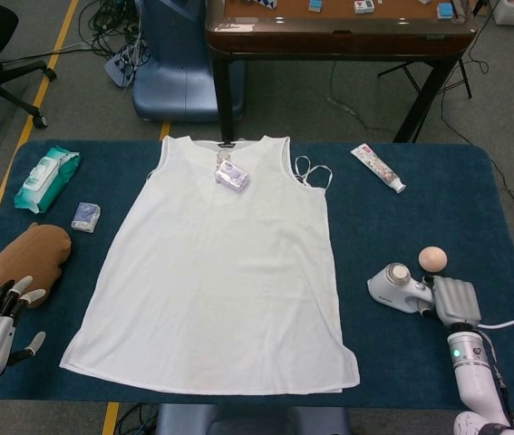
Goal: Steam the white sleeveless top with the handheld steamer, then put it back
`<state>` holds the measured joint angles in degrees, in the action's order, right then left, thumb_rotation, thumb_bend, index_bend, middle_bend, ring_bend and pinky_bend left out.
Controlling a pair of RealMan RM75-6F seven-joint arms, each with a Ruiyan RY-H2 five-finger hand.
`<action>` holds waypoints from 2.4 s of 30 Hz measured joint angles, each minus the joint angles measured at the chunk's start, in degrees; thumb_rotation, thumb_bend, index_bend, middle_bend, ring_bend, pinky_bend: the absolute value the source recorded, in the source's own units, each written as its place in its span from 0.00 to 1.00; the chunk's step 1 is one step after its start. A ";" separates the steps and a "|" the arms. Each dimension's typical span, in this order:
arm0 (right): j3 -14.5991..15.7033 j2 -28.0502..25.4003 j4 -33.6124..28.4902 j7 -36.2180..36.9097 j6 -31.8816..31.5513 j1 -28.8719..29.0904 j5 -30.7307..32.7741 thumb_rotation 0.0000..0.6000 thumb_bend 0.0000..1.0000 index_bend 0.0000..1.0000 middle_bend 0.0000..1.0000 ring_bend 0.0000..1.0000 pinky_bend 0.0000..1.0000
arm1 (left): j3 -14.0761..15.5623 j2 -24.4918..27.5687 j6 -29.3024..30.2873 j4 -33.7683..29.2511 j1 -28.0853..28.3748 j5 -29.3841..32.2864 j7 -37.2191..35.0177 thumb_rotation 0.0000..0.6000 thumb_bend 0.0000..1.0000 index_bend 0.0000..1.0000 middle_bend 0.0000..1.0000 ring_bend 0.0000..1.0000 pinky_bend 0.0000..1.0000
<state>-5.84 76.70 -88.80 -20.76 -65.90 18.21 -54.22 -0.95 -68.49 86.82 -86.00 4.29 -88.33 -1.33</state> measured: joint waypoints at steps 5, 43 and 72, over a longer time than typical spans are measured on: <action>-0.31 0.22 1.05 4.26 0.41 -0.43 -2.38 1.00 0.53 0.58 0.63 0.57 0.62 | -0.01 0.12 -0.24 -0.23 0.02 0.21 0.23 1.00 0.24 0.23 0.11 0.05 0.08; -0.11 6.02 10.46 27.31 -7.51 2.37 -30.85 1.00 0.53 0.70 0.84 0.82 0.80 | -0.24 1.47 -0.35 -3.79 0.65 -0.37 3.52 1.00 0.24 0.27 0.16 0.08 0.08; -1.97 22.19 18.40 22.88 5.55 20.74 -36.41 1.00 0.53 0.71 0.85 0.83 0.80 | 1.22 4.29 -4.24 -5.93 2.27 -2.49 3.63 1.00 0.24 0.28 0.17 0.09 0.08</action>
<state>-7.81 98.89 -70.41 2.12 -60.34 38.95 -90.63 0.27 -64.20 82.58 -91.94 6.56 -90.83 2.30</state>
